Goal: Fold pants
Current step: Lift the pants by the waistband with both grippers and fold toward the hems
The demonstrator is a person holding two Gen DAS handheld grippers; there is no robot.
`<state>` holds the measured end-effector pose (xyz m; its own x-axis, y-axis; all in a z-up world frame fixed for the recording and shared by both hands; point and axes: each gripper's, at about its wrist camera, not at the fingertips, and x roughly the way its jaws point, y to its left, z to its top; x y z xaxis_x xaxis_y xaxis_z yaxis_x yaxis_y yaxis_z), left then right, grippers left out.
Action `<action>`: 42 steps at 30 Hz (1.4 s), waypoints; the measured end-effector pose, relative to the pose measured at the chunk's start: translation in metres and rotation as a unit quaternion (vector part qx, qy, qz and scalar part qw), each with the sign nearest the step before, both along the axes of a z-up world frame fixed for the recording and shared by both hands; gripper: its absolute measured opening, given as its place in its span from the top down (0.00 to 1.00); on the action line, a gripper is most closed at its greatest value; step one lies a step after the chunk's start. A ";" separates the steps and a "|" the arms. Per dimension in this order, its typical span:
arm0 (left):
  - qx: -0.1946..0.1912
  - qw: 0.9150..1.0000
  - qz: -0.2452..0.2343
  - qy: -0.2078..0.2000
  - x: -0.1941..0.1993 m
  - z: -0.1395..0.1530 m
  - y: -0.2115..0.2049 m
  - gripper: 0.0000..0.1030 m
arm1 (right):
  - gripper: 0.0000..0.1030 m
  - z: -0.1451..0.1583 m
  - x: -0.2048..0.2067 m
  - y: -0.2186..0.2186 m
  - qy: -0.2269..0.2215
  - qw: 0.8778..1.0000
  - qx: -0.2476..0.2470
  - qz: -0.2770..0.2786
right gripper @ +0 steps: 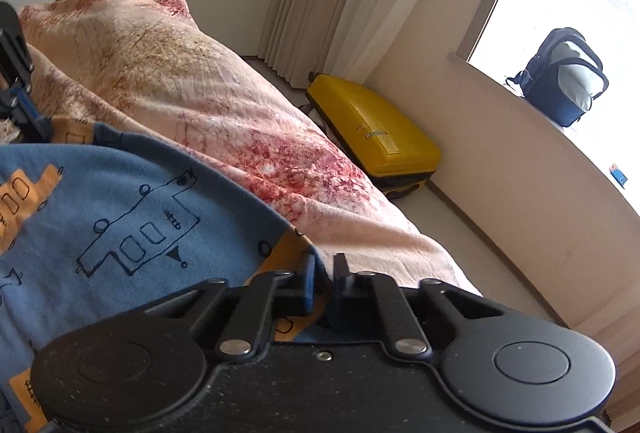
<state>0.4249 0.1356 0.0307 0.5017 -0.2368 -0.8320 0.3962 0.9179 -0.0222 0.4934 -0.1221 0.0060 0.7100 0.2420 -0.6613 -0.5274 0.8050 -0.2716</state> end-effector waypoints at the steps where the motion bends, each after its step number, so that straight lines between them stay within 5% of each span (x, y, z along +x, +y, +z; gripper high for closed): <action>1: 0.008 1.000 0.009 -0.013 -0.002 0.005 -0.001 0.99 | 1.00 0.001 -0.003 0.000 -0.006 1.000 -0.001 0.000; 5: 0.045 0.995 0.031 -0.078 -0.014 0.029 0.001 0.99 | 1.00 0.018 -0.021 0.000 -0.060 0.998 0.003 -0.002; 7: 0.050 0.995 0.040 -0.076 -0.013 0.032 0.004 0.99 | 1.00 0.027 -0.028 0.001 -0.084 0.997 0.001 0.000; 12: 0.069 0.993 0.032 -0.091 -0.027 0.038 -0.007 0.99 | 1.00 0.035 -0.041 0.007 -0.083 0.997 -0.010 0.000; 19: 0.080 0.983 -0.006 -0.163 -0.081 0.061 -0.020 0.99 | 1.00 0.072 -0.102 -0.010 -0.118 0.993 0.007 0.013; 23: 0.106 0.969 -0.068 -0.211 -0.130 0.070 -0.033 0.99 | 1.00 0.096 -0.160 -0.026 -0.145 0.989 0.020 0.031; 31: 0.175 0.928 -0.183 -0.274 -0.228 0.057 -0.058 0.99 | 1.00 0.109 -0.287 -0.050 -0.144 0.988 0.035 0.042; 36: 0.189 0.920 -0.210 -0.272 -0.263 0.022 -0.061 0.99 | 1.00 0.091 -0.354 -0.052 -0.101 0.993 0.037 0.041; 42: 0.262 0.894 -0.242 -0.271 -0.275 -0.037 -0.071 0.99 | 1.00 0.040 -0.394 -0.034 -0.054 0.996 0.052 0.040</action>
